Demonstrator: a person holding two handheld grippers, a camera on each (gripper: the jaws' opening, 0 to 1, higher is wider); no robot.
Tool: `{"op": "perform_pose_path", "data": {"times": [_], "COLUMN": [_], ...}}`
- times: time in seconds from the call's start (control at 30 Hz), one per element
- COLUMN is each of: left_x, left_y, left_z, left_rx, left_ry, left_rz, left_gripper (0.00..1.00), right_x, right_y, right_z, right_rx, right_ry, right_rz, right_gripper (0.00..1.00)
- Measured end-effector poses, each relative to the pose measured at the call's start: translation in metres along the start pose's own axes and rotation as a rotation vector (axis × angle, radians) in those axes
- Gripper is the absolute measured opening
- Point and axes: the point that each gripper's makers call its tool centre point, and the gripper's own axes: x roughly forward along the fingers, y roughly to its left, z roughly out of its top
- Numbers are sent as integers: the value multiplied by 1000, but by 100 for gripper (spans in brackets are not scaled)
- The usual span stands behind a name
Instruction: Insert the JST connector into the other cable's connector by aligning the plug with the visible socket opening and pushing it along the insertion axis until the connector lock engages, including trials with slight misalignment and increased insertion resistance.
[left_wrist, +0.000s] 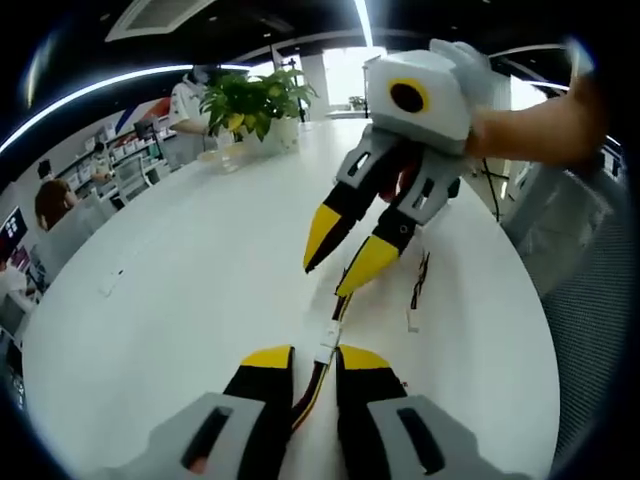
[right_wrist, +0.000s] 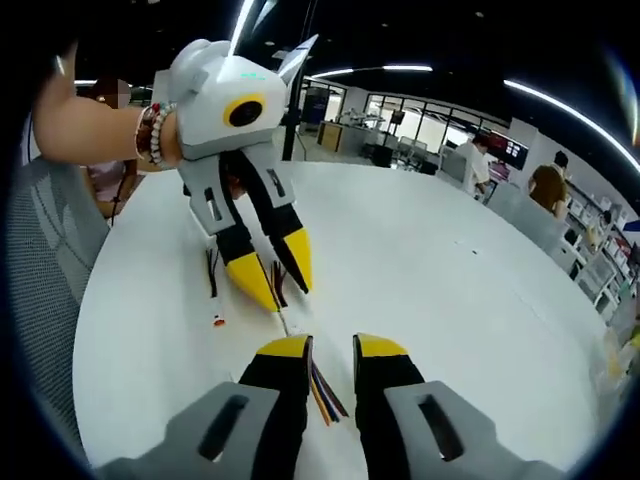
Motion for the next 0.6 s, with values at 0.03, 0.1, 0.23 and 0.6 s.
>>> {"op": "perform_pose_path", "data": {"times": [0.03, 0.1, 0.23, 0.6], "left_x": [-1, -3, -7, -18], "left_y": [0, -1, -4, -23], "left_z": [1, 3, 6, -12], "left_rx": [2, 6, 17, -86], "left_ry": [0, 0, 9, 7], "left_rz": [0, -2, -9, -15], "left_gripper": [10, 10, 10, 10], "right_x": [0, -1, -2, -1], "right_y": [1, 2, 5, 22], "right_z": [0, 1, 0, -7], "right_rx": [2, -4, -28, -67], "right_ry": [3, 7, 28, 88], "right_rz": [5, 9, 23, 98], "right_gripper": [15, 15, 14, 15]}}
